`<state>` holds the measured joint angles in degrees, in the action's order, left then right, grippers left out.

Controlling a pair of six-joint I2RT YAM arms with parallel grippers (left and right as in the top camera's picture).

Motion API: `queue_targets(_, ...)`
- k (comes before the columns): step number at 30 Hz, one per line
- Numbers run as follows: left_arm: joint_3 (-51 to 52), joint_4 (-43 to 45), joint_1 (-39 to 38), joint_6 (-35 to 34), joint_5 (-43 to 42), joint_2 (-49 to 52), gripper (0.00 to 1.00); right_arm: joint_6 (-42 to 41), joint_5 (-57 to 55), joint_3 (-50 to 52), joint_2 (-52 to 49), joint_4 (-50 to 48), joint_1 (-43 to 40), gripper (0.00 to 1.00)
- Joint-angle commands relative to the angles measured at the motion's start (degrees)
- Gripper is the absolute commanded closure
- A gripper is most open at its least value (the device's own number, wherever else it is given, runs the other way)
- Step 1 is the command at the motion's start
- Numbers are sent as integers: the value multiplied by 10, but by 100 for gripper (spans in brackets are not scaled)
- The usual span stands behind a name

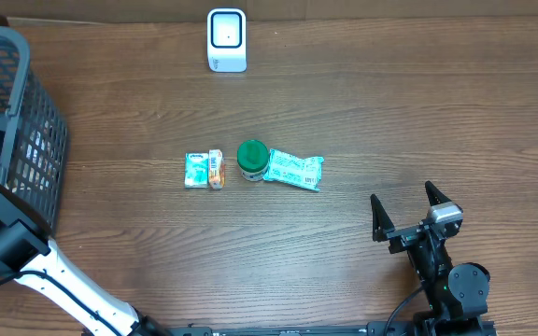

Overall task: Scan the item barcode
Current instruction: 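Grasp the brown PanTree bag in the basket with the left gripper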

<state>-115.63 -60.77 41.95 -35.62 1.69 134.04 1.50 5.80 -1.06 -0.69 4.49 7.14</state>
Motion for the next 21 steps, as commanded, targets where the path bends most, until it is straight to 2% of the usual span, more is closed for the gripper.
queue_targets(1, 40, 9, -3, 9, 37, 7, 37, 0, 2, 6, 4, -2, -1, 0)
queue_targets(6, 95, 44, -3, 9, 37, 7, 43, 0, 2, 6, 4, -3, -1, 0)
queue_targets(8, 97, 45, -3, 10, 38, 7, 57, 1, 2, 6, 4, -3, -1, 0)
queue_targets(10, 95, 47, -3, 18, 38, 6, 76, 0, 2, 6, 4, -3, -1, 0)
queue_targets(14, 89, 47, -3, 40, 38, 5, 92, 1, 2, 6, 4, -3, -1, 0)
queue_targets(16, 79, 38, -3, 44, 38, 4, 95, 1, 2, 6, 4, -3, -1, 0)
queue_targets(21, 12, -13, -3, 44, 38, 3, 96, 0, 2, 6, 4, -3, -1, 0)
